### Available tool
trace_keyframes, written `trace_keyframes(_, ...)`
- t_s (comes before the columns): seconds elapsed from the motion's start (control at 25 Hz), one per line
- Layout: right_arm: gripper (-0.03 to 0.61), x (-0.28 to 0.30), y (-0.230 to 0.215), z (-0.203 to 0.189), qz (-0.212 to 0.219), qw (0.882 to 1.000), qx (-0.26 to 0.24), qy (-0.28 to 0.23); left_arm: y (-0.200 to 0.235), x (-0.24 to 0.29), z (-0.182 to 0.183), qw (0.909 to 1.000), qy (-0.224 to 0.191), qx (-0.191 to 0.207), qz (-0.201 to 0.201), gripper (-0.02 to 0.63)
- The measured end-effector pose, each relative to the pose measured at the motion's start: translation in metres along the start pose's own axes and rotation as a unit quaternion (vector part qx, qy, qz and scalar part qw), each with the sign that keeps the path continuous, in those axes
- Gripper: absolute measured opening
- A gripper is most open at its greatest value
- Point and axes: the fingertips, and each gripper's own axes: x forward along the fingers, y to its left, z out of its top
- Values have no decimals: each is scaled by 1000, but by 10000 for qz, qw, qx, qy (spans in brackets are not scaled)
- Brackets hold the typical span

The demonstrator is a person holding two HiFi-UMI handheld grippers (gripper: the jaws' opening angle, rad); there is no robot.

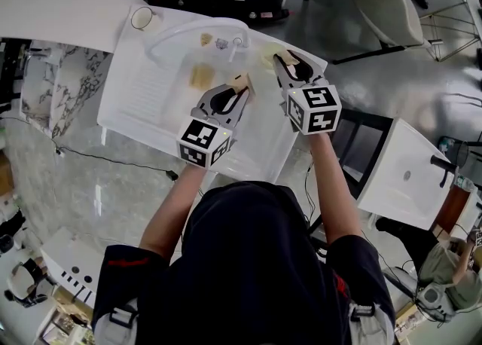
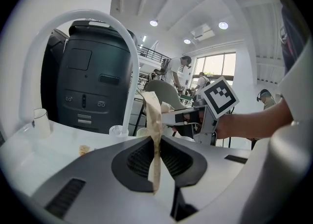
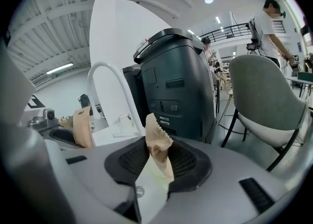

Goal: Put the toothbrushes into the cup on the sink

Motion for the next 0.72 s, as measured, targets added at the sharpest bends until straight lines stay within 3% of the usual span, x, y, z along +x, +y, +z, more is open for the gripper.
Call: trace_keyframes(0.72,178,-15,17,5,280,9996,-69,12,-10,-10,8,9999,-147,61,48,44)
